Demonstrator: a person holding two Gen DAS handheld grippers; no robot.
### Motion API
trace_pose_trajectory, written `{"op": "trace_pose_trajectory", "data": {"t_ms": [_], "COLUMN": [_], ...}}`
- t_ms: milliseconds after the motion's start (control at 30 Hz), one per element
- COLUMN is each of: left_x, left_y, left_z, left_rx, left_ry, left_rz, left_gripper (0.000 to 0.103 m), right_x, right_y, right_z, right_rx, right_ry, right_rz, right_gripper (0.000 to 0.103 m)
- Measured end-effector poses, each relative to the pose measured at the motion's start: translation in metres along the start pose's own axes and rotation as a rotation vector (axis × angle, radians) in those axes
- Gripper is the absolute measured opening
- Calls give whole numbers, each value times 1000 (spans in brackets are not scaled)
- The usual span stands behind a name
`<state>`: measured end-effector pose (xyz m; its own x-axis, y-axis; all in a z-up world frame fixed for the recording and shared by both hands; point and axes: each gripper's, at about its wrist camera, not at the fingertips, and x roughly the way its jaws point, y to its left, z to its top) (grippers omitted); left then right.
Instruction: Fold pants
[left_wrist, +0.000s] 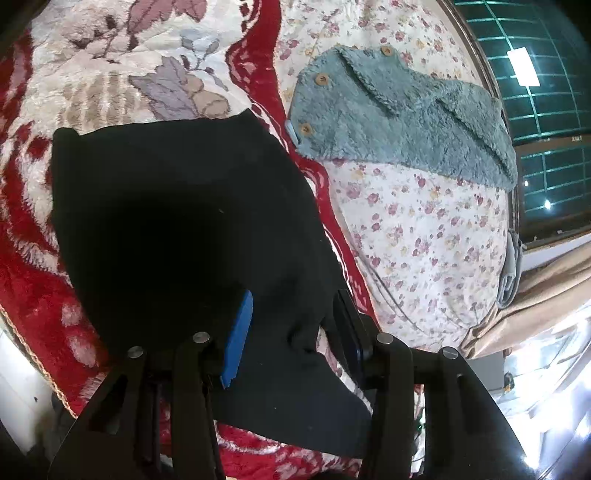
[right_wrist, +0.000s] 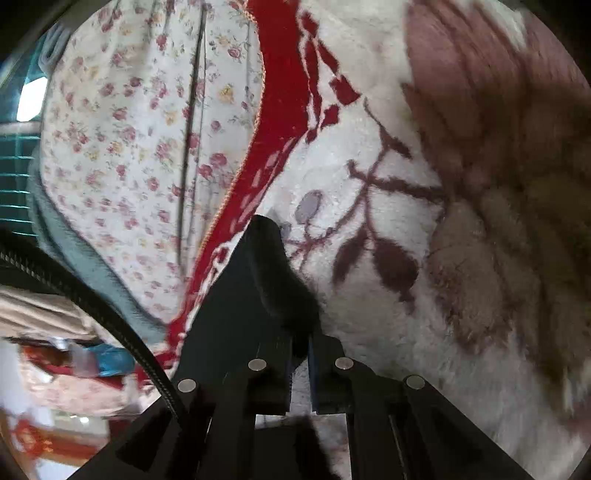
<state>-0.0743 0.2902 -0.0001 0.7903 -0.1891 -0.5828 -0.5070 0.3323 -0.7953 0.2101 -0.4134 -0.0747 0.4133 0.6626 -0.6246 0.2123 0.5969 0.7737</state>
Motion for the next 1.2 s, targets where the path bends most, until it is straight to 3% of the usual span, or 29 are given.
{"op": "trace_pose_trajectory", "data": {"t_ms": [100, 167, 233, 300, 467, 633, 733, 833, 900, 1033, 1133, 1200], "left_x": [-3, -5, -9, -16, -36, -29, -31, -27, -12, 31, 52, 68], "left_y": [2, 2, -1, -3, 4, 13, 19, 25, 24, 2, -6, -11], "left_z": [1, 1, 1, 1, 2, 11, 18, 51, 86, 154, 177, 183], "left_rx": [-16, -12, 1, 17, 8, -37, -61, -101, -91, 133, 284, 391], "left_ry": [-26, -41, -66, -107, -255, -209, -233, -243, -188, -34, 4, 42], "left_rz": [-6, -13, -29, -43, -47, -55, -58, -72, -76, 90, 214, 242], "left_gripper": [53, 54, 54, 54, 65, 65, 70, 83, 83, 83, 83, 83], "right_x": [-4, -6, -10, -10, -12, -12, -14, -14, -15, -15, -16, -16], "right_y": [-5, 0, 11, 12, 8, 8, 5, 4, 4, 5, 4, 3], "right_z": [-11, -28, -39, -42, -41, -40, -40, -39, -39, -41, -40, -40], "right_rx": [-116, -291, -366, -379, -364, -365, -357, -354, -352, -352, -350, -347], "right_ry": [-70, -146, -190, -194, -193, -191, -188, -187, -186, -187, -188, -189], "right_rz": [52, 43, -9, -20, 5, 25, 46, 54, 57, 59, 69, 72], "right_gripper": [3, 4, 12, 13, 13, 13, 14, 14, 13, 13, 13, 13]}}
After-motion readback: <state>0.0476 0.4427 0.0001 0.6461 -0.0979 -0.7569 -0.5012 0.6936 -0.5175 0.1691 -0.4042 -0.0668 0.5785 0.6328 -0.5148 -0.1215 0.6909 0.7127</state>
